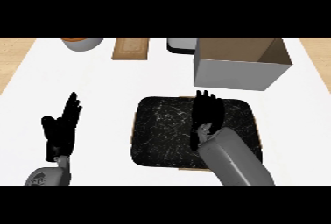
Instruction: Pick the eggplant from the tray and place it in the cardboard box
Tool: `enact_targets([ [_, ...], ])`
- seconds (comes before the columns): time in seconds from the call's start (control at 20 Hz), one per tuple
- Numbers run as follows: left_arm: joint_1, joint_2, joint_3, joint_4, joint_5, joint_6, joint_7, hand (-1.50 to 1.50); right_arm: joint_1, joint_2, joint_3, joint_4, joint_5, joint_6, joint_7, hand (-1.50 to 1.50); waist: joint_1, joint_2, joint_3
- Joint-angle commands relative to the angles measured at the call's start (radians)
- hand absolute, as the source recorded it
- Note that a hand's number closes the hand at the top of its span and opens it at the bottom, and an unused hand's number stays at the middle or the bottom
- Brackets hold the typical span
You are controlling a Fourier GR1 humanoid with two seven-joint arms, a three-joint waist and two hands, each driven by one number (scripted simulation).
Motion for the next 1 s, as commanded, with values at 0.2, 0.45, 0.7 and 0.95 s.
enact_targets([
  [0.2, -0.002, 0.009, 0.026, 0.016, 0.021, -0.041, -0.015, 0.00, -0.072, 0.013, 0.002, 0.221, -0.020, -0.120, 0.049, -1.50, 0.009, 0.002, 0.000],
  [0.45, 0.000, -0.013, -0.002, -0.023, -0.038, 0.010, 0.021, 0.00, -0.024, -0.007, -0.074, 0.161, 0.044, -0.057, -0.030, -1.50, -0.003, 0.000, 0.000],
  [0.7, 0.039, 0.014, 0.035, -0.053, 0.011, -0.059, 0.020, 0.00, 0.018, 0.011, -0.052, 0.171, 0.064, -0.088, -0.048, 1.50, -0.002, 0.000, 0.000],
  [0.95, 0.054, -0.004, 0.022, -0.105, -0.010, -0.031, 0.056, 0.00, -0.022, 0.007, -0.009, 0.213, 0.140, -0.172, -0.183, 1.50, 0.003, 0.000, 0.001],
])
